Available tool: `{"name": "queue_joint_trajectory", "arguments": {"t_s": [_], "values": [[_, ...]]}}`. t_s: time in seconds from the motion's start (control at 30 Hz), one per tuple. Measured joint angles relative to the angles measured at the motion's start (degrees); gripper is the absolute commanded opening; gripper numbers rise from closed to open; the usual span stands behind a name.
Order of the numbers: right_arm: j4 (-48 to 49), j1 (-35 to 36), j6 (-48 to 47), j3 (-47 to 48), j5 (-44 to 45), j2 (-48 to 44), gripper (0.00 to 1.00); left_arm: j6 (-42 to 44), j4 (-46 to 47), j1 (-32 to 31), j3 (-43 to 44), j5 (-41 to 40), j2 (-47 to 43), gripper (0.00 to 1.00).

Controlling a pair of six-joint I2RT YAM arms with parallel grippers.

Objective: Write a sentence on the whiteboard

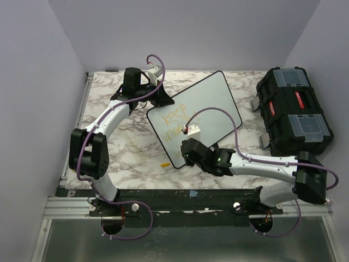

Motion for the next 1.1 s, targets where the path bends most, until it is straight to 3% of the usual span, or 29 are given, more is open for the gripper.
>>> {"name": "queue_joint_trajectory", "arguments": {"t_s": [0.73,1.1], "values": [[-2.1,0.0,1.0,-1.9,-0.9,-2.4,0.01,0.0,0.0,0.0,0.0,0.0,0.0,0.0],[-1.3,0.0,0.3,-1.2,0.0,-9.3,0.01,0.0,0.0,0.0,0.0,0.0,0.0,0.0]]}}
